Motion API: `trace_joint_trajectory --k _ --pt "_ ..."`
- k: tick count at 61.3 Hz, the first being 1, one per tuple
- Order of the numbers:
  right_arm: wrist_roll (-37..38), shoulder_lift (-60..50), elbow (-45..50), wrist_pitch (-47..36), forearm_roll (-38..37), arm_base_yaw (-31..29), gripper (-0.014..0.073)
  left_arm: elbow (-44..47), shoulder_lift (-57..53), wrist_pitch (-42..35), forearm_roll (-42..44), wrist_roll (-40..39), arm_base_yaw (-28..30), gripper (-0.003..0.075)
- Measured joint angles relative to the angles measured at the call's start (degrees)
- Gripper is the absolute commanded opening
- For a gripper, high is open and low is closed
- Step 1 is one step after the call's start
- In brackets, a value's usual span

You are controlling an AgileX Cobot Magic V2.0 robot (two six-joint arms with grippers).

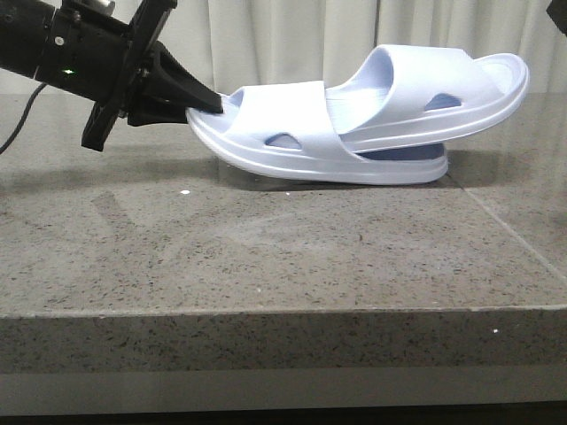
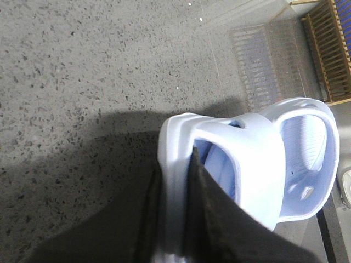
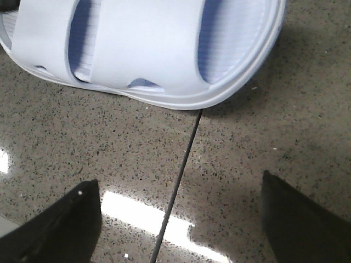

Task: Insert blue slippers together front up
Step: 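Open the right gripper and lower the stacked slippers with the left gripper, then open the left gripper and withdraw it from the slippers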

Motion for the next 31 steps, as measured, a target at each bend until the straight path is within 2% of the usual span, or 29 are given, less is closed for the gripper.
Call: trace_joint_trajectory --k 7,10,23,31 --pt "0.0 0.0 0.0 0.0 0.0 0.0 0.0601 0.0 0.0 0.5 0.0 0.0 0.0 0.0386" --pt "0.0 0.0 0.0 0.0 0.0 0.0 0.0601 0.0 0.0 0.6 0.1 0.0 0.1 0.0425" --pt "0.0 0.0 0.0 0.0 0.0 0.0 0.0601 0.0 0.0 1.5 1.5 0.0 2.5 0.0430" --pt "0.0 0.0 0.0 0.0 0.0 0.0 0.0601 0.0 -1.7 2.4 6.1 -0.6 5.4 0.0430"
